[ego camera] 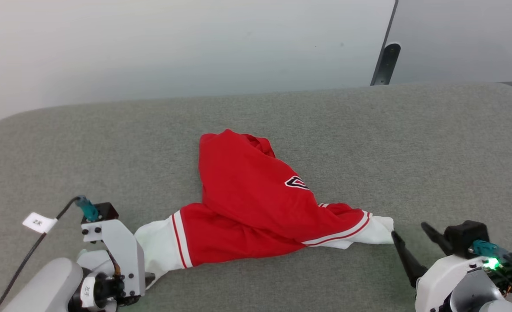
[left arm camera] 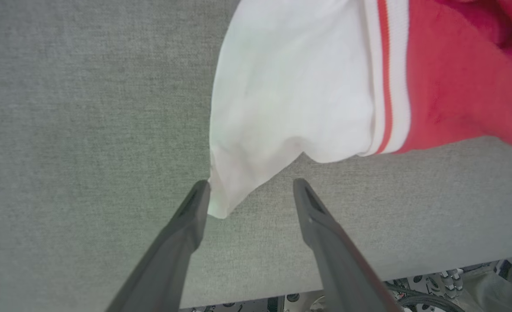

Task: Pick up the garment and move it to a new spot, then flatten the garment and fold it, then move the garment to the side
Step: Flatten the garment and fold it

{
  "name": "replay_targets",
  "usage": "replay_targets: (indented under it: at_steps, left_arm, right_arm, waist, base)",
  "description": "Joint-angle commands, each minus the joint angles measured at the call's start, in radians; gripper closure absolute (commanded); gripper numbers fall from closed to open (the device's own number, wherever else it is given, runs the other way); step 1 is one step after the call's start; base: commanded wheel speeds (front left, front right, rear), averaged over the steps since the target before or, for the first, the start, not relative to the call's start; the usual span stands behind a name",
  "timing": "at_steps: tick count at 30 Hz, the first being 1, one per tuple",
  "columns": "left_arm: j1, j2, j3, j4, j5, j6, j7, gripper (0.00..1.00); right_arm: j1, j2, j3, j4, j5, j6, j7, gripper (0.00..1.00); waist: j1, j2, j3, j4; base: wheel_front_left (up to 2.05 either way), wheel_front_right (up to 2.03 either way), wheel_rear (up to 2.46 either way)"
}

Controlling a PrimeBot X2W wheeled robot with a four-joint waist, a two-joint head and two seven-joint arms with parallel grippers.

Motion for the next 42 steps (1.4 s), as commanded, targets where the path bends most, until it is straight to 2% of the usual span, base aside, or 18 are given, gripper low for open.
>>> replay_targets:
  at_steps: [1, 2, 3, 4, 5, 6, 19, 26, 27, 28, 34, 42]
  left_arm:
    - [-0.004, -0.005, -0.002, 0.012, 0.001, -0.012, -0.009, 0.00]
    - [-0.007, -0.013, -0.006, 0.026, -0.001, -0.016, -0.007, 0.00]
    - [-0.011, -0.018, -0.009, 0.037, -0.004, -0.023, -0.007, 0.07]
    - [-0.019, -0.022, -0.011, 0.048, -0.003, -0.029, -0.011, 0.58]
    - [-0.025, -0.028, -0.009, 0.057, -0.009, -0.037, -0.016, 0.95]
    - [-0.028, -0.035, -0.007, 0.066, -0.012, -0.043, -0.020, 1.00]
    - [-0.124, -0.095, -0.002, 0.147, -0.008, -0.092, -0.076, 1.00]
    - [-0.167, -0.122, -0.009, 0.184, -0.005, -0.124, -0.094, 1.00]
    - [-0.174, -0.128, -0.009, 0.190, -0.005, -0.128, -0.098, 1.00]
    - [-0.179, -0.133, -0.009, 0.196, -0.006, -0.132, -0.100, 1.00]
    - [-0.215, -0.144, -0.003, 0.233, -0.015, -0.152, -0.113, 1.00]
    - [-0.298, -0.118, -0.017, 0.244, 0.002, -0.169, -0.057, 1.00]
  right_arm:
    - [0.004, -0.011, 0.014, -0.001, 0.014, -0.001, 0.028, 0.00]
    - [0.000, -0.017, 0.023, -0.001, 0.026, -0.001, 0.053, 0.00]
    - [-0.005, -0.025, 0.030, -0.001, 0.030, -0.001, 0.078, 0.00]
    - [-0.014, -0.037, 0.038, -0.003, 0.033, -0.001, 0.099, 0.00]
    - [-0.024, -0.045, 0.045, -0.004, 0.038, -0.001, 0.117, 0.00]
    - [-0.032, -0.050, 0.054, -0.004, 0.045, -0.001, 0.136, 0.00]
    - [-0.175, -0.098, 0.118, 0.068, 0.085, -0.001, 0.331, 0.00]
    - [-0.228, -0.063, 0.105, 0.181, 0.113, -0.001, 0.428, 0.00]
    - [-0.233, -0.058, 0.103, 0.198, 0.119, -0.001, 0.435, 0.46]
    - [-0.239, -0.052, 0.106, 0.214, 0.124, -0.001, 0.443, 1.00]
    - [-0.286, -0.048, 0.099, 0.238, 0.199, 0.000, 0.474, 1.00]
    - [-0.355, -0.084, 0.085, 0.161, 0.315, 0.000, 0.565, 1.00]
  waist:
    - [0.0000, 0.0000, -0.001, 0.005]
    - [0.0000, 0.0000, 0.001, 0.008]
    - [0.0000, 0.0000, 0.003, 0.009]
    - [0.0000, 0.0000, 0.006, 0.011]
    - [0.0000, 0.0000, 0.010, 0.012]
    - [0.0000, 0.0000, 0.014, 0.014]
    - [0.0000, 0.0000, 0.086, 0.064]
    - [0.0000, 0.0000, 0.109, 0.098]
    - [0.0000, 0.0000, 0.111, 0.103]
    - [0.0000, 0.0000, 0.113, 0.106]
    - [0.0000, 0.0000, 0.112, 0.122]
    - [0.0000, 0.0000, 0.064, 0.111]
  base:
    - [0.00, 0.00, 0.00]
    - [0.00, 0.00, 0.00]
    - [0.00, 0.00, 0.00]
    - [0.00, 0.00, 0.00]
    - [0.00, 0.00, 0.00]
    - [0.00, 0.00, 0.00]
    - [0.00, 0.00, 0.00]
    - [0.00, 0.00, 0.00]
    - [0.00, 0.00, 0.00]
    - [0.00, 0.00, 0.00]
    - [0.00, 0.00, 0.00]
    - [0.00, 0.00, 0.00]
